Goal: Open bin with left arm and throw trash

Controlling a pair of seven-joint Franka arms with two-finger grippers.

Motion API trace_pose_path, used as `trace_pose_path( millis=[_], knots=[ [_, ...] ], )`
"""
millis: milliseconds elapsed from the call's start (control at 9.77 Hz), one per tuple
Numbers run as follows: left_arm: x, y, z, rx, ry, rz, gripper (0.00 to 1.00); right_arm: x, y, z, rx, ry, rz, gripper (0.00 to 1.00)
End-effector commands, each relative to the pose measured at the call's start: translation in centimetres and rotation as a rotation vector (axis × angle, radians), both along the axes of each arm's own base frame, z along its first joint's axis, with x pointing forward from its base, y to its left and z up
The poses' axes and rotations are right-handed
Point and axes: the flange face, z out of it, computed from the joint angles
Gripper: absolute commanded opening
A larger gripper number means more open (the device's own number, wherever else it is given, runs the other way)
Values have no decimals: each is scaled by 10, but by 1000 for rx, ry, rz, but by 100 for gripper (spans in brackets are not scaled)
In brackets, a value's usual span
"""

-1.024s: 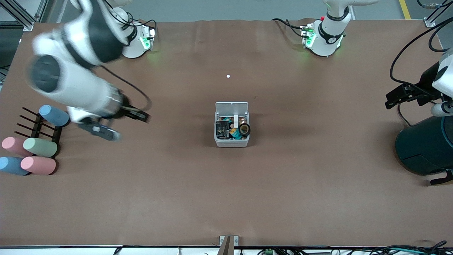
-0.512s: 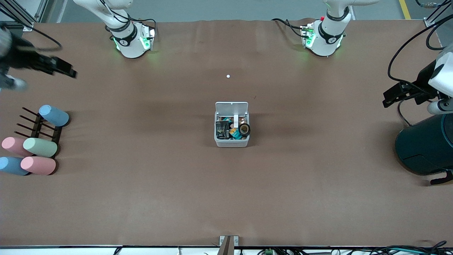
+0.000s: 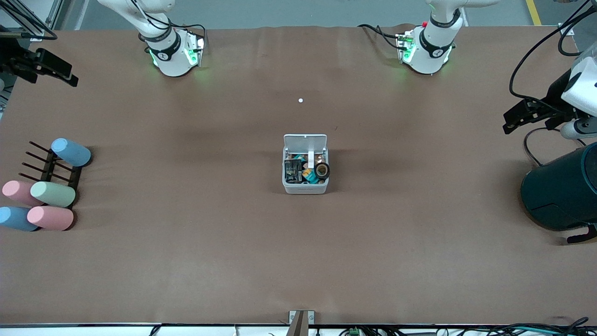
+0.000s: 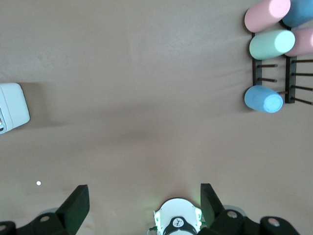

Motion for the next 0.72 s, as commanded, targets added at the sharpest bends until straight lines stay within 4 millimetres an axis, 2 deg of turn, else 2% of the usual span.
trace_pose_path(
  millis=[0, 409, 614],
  knots=[
    [3, 1, 3, -13, -1, -25, 100, 3, -6, 1, -17, -38, 10, 100],
    [4, 2, 2, -15, 1, -26, 100, 20, -8, -12, -40, -57, 13, 100],
    [4, 2, 2, -15, 1, -26, 100, 20, -8, -19, -38, -43, 13, 100]
  ],
)
